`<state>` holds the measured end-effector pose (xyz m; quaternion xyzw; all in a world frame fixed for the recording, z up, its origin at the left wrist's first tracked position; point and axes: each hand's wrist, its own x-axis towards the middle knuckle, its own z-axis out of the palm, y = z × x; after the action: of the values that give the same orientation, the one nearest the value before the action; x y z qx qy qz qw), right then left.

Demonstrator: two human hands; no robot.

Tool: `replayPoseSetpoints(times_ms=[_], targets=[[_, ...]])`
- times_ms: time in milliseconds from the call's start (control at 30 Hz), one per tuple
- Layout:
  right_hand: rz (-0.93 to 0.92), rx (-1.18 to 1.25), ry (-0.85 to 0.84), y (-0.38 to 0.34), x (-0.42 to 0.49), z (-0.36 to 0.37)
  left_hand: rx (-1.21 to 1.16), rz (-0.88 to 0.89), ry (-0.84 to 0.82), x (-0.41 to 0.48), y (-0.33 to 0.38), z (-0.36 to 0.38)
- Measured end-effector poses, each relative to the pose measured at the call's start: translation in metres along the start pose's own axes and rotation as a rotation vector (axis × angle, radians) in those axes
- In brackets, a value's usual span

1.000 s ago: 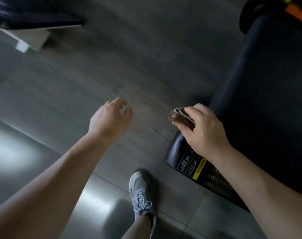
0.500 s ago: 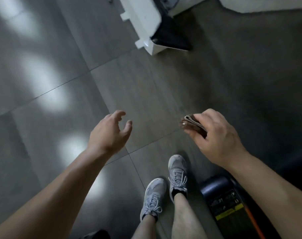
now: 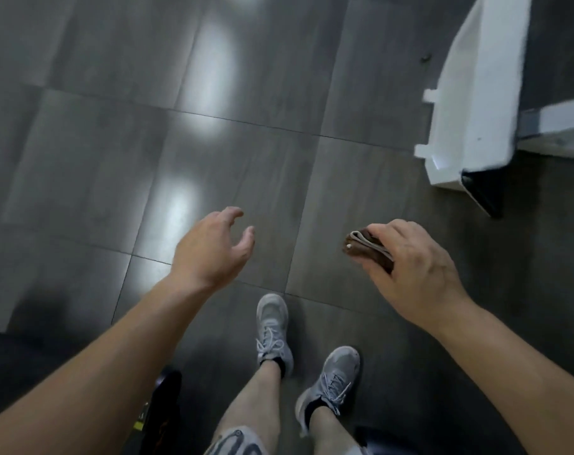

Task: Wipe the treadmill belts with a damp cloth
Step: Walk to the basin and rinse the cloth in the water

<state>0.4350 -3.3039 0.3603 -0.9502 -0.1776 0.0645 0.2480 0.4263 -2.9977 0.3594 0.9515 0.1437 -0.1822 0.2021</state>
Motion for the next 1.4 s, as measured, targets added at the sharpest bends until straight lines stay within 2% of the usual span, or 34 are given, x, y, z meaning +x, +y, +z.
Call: replayPoseSetpoints(times_ms=[300, 733, 1100, 1400], targets=[[-0.288, -0.043, -0.2, -0.112, 0.16, 0.046, -0.171, -0.323, 0.084, 0.045, -0.127, -0.075], [-0.612, -0.059, -0.343, -0.313, 0.397, 0.139, -0.323, -0.581, 0.176, 0.136, -0.302, -0.203], [-0.859, -0.068, -0.499, -0.483, 0.617, 0.225, -0.436, -0.817, 0.253, 0.248, -0.44, -0.314], [-0.981, -0.074, -0.566, -0.671, 0.759, 0.312, -0.473, -0.91, 0.329, 0.313, -0.586, -0.416]])
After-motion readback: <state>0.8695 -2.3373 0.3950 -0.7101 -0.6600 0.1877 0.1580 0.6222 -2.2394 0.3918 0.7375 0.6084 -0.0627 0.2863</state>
